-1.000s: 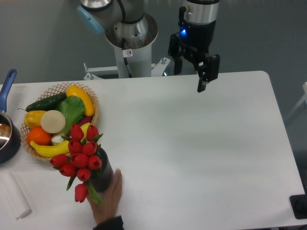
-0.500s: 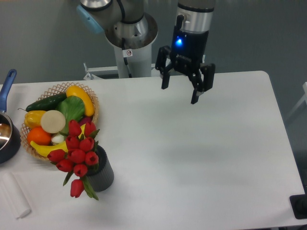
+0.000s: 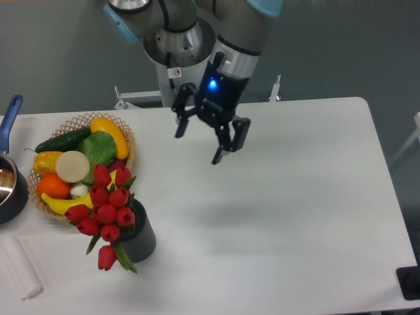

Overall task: Pick up the flowers from the vase
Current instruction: 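Move the open gripper down toward the tulip stems above the black vase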

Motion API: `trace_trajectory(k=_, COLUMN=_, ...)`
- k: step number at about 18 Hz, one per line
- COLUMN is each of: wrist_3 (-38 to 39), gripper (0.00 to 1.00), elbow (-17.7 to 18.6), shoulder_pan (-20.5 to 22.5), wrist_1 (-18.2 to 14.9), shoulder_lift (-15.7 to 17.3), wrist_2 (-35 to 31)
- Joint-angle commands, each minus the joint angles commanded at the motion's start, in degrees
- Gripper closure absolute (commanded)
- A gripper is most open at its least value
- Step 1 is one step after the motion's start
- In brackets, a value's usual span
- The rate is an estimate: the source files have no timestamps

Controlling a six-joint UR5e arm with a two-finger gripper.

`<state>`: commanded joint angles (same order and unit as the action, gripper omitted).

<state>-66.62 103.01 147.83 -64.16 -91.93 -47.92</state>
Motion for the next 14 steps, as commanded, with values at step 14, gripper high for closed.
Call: trace_trajectory(k=14, wrist_3=-10.27, gripper=0.0, elbow=-0.17, shoulder_pan=-2.72, wrist_1=7.29, shoulder_lift=-10.29, wrist_2=10.82)
